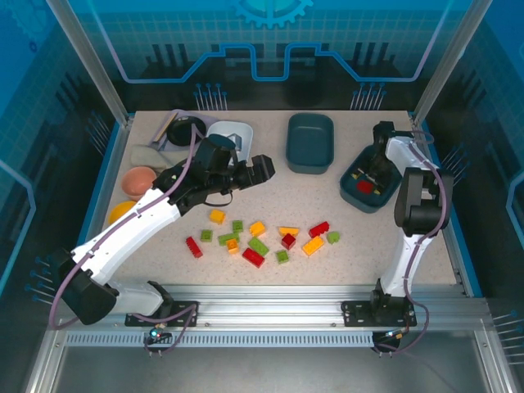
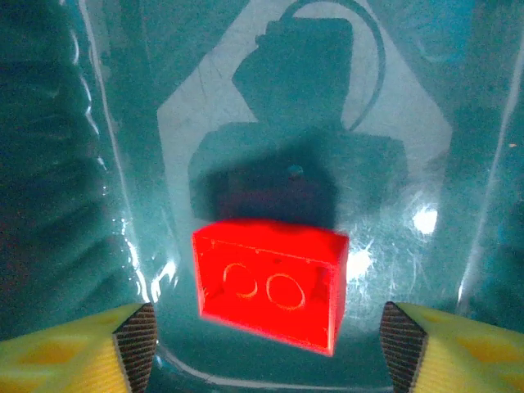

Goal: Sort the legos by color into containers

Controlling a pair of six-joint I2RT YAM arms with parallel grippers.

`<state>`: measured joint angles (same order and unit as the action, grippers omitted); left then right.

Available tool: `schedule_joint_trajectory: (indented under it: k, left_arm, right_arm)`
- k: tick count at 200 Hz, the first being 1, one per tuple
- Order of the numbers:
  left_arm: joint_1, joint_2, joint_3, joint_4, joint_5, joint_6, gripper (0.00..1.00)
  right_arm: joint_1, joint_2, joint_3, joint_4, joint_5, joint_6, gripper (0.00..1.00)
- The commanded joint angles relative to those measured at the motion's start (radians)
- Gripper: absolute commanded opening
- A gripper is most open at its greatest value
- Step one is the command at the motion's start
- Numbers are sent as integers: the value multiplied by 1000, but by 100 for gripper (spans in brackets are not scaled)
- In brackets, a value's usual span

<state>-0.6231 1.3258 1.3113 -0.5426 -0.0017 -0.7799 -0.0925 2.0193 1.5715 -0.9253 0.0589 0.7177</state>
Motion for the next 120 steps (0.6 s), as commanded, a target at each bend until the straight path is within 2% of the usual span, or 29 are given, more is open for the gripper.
schedule_joint_trajectory:
  k: [1, 23, 38, 66, 92, 120]
  left_arm:
    - [19, -43, -9, -12, 22, 5, 99]
    - [37, -53, -7, -16, 23, 8, 99]
    - [49, -51, -11, -19, 30, 11, 99]
    - [64, -50, -17, -25, 36, 18, 99]
    - [75, -58, -23, -32, 37, 25, 99]
    - [83, -72, -37, -42, 36, 27, 99]
  right_arm:
    - [-13, -24, 64, -71, -7, -15, 81]
    - [8, -84, 76, -57, 20, -12, 83]
    - [20, -81, 110, -43, 27, -13, 80]
    - [36, 27, 247, -69, -4, -27, 67]
    - [54, 109, 341, -87, -9, -34, 62]
    - [59, 194, 416, -120, -18, -27, 50]
